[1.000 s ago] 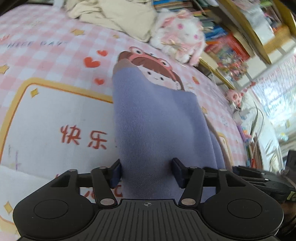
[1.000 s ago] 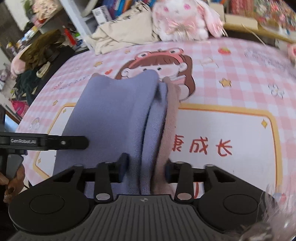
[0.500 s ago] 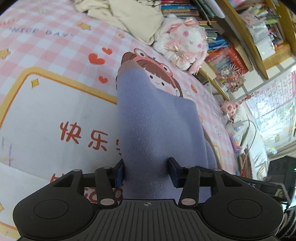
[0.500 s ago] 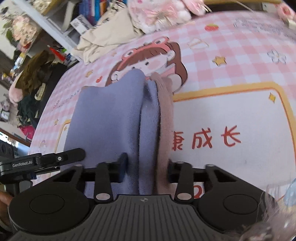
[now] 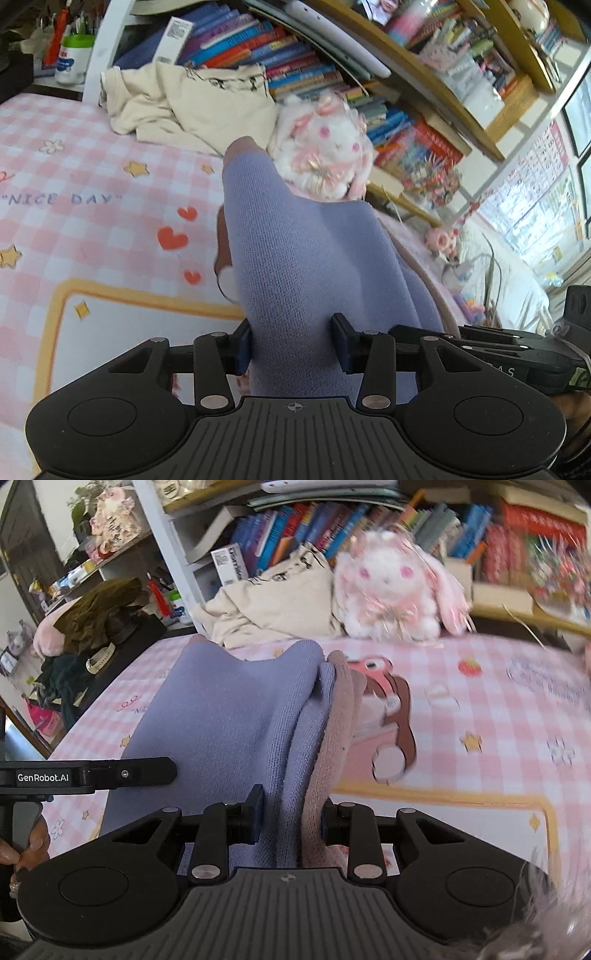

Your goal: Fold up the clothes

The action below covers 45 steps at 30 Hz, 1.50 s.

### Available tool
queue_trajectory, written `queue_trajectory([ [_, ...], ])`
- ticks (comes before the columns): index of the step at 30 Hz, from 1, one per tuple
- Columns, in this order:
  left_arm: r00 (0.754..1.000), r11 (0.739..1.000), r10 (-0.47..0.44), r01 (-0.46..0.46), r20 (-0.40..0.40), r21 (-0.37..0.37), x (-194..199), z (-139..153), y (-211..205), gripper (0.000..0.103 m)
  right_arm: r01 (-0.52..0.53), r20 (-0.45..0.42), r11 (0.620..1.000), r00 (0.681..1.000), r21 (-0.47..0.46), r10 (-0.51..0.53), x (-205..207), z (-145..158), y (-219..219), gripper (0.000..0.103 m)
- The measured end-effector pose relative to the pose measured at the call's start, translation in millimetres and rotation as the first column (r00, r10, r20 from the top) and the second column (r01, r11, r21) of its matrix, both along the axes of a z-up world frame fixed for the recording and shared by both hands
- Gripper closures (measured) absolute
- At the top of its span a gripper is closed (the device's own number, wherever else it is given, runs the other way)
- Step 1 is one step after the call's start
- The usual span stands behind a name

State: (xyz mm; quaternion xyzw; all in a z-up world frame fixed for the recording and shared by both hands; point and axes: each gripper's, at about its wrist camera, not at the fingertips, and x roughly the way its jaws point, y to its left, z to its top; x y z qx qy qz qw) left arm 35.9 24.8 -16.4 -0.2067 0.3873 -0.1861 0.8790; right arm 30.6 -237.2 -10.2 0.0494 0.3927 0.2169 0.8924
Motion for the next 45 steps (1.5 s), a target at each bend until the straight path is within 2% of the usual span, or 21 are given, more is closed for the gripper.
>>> queue_trajectory([
  [9,1.000,1.000,0.001,-0.001,0.021,-0.018,40.9,-0.4,38.1,0.061,-0.009,0.048,1.000,0.999,-0.028,0.010,40.2,9.9,39.6,0.077],
  [19,1.000,1.000,-0.026,0.027,0.014,-0.006,91.4,-10.2,65.6,0.061,0.029,0.049,0.999,0.998,-0.029,-0.027,84.2,-1.0,67.9,0.077],
  [34,0.997,0.997,-0.074,0.074,-0.017,0.010,156.5,-29.1,80.7,0.061,0.103,0.029,0.994,0.994,-0.040,-0.102,133.5,-23.2,90.9,0.077],
  [45,0.995,0.996,-0.086,0.085,-0.059,-0.015,188.0,-46.8,89.3,0.061,0.141,0.003,0.989,0.990,-0.050,-0.141,161.7,-37.2,99.9,0.077],
])
